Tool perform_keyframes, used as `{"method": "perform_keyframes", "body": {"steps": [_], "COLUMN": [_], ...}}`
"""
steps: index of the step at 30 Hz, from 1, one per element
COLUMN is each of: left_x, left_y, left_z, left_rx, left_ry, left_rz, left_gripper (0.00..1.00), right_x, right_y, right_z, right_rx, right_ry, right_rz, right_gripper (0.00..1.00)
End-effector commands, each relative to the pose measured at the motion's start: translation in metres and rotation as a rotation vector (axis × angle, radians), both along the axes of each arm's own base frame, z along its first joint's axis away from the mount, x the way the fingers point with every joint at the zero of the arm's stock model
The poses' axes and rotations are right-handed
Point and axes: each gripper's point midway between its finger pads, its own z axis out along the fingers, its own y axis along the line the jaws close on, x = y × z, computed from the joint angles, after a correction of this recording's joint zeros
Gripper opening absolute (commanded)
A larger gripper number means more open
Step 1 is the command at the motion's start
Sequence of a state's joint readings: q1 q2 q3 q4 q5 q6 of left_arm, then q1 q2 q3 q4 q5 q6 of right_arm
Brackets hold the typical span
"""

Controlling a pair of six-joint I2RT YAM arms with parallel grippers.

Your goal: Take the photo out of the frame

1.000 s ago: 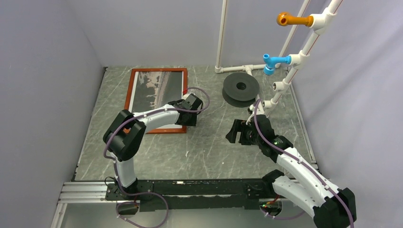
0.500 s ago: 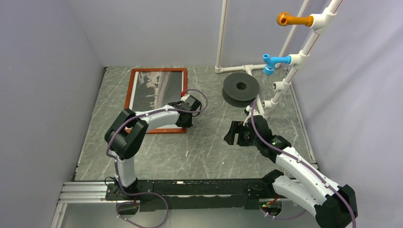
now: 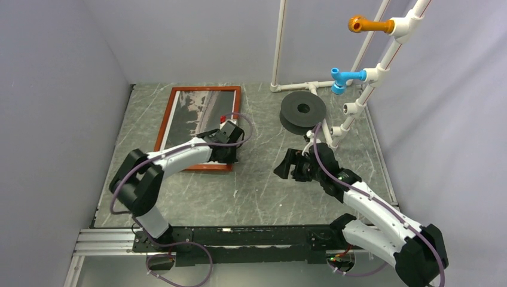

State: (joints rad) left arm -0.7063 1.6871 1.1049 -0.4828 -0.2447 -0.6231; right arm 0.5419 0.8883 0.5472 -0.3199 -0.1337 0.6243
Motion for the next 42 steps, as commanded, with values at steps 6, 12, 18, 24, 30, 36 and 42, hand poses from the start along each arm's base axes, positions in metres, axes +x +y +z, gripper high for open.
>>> {"method": "perform_keyframes", "body": {"steps": [6, 12, 18, 24, 30, 36, 42], "left_x": [-0.039, -0.066, -0.078, -0.087, -0.095, -0.102, -0.104], "left_y": [-0.032, -0.038, -0.04, -0.041, -0.037, -0.026, -0.019], "left_z": [0.071, 0.078, 0.09, 0.094, 0.099, 0.109, 0.123], "left_rx": [-0.325, -0.44, -0.486, -0.515, -0.522, -0.514, -0.493], "left_ry": [-0.051, -0.026, -0.032, -0.026, -0.032, -0.059, -0.089], "left_rz": [-0.129, -0.162, -0.186, -0.21, -0.23, -0.237, -0.257], "left_gripper": [0.0, 0.0, 0.0, 0.0, 0.0, 0.0, 0.01], "right_x": [0.042, 0.076, 0.087, 0.095, 0.097, 0.094, 0.089], "right_y": [0.081, 0.115, 0.15, 0.166, 0.178, 0.186, 0.194], "right_z": [0.055, 0.055, 0.04, 0.022, 0.019, 0.037, 0.049], "right_rx": [0.379, 0.451, 0.464, 0.469, 0.459, 0.476, 0.478], "right_ry": [0.023, 0.051, 0.082, 0.106, 0.103, 0.082, 0.099], "right_rz": [0.07, 0.091, 0.125, 0.131, 0.15, 0.179, 0.168], "right_gripper": [0.86, 0.86, 0.8, 0.71, 0.58, 0.43, 0.28]}}
